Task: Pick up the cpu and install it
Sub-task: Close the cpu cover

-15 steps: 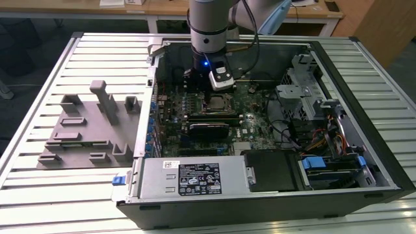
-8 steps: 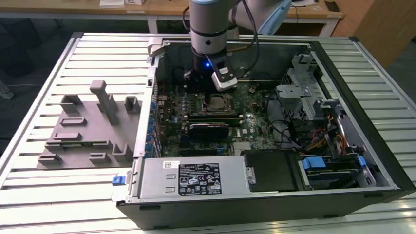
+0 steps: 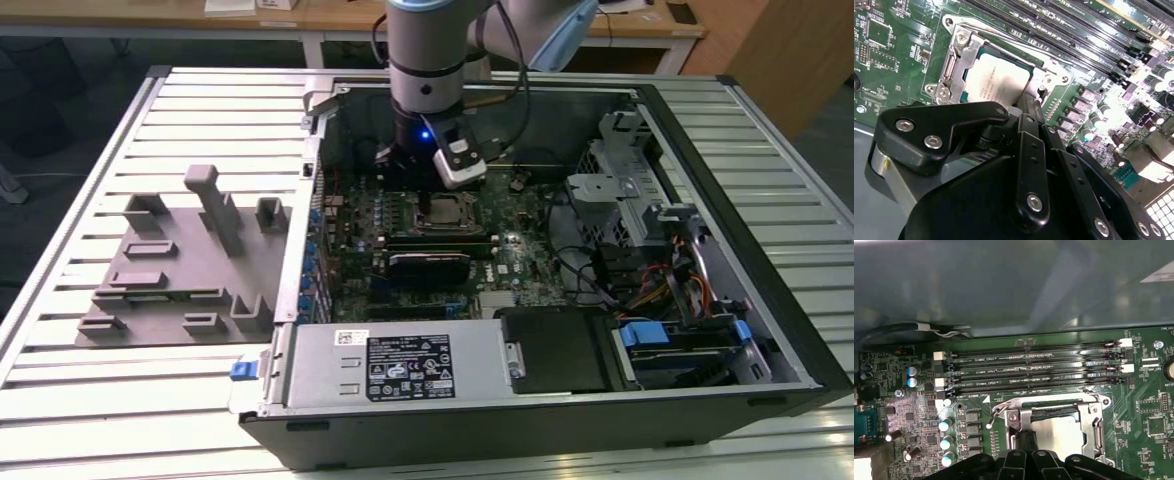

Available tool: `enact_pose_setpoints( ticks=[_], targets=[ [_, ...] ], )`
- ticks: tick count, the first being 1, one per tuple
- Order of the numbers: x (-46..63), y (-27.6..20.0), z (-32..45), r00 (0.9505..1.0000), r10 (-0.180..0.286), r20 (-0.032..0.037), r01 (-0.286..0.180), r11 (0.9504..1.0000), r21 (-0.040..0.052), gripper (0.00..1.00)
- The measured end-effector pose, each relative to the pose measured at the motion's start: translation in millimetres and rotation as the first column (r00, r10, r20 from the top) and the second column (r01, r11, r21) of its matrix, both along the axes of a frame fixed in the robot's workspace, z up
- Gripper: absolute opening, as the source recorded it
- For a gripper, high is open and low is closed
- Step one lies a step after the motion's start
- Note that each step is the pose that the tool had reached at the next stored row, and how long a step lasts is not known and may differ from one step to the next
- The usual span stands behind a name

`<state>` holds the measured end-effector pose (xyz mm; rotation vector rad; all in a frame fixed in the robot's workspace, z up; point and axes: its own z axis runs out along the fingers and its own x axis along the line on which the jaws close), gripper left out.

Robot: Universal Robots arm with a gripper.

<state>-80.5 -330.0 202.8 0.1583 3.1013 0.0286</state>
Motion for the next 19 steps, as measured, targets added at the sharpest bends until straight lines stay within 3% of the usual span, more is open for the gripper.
enact_pose_setpoints(
  ticks=[19],
  targets=[
    [-3.0, -1.2, -3.0, 1.0, 0.0, -0.0002, 0.0, 1.0, -0.0003, 0.11]
  ],
)
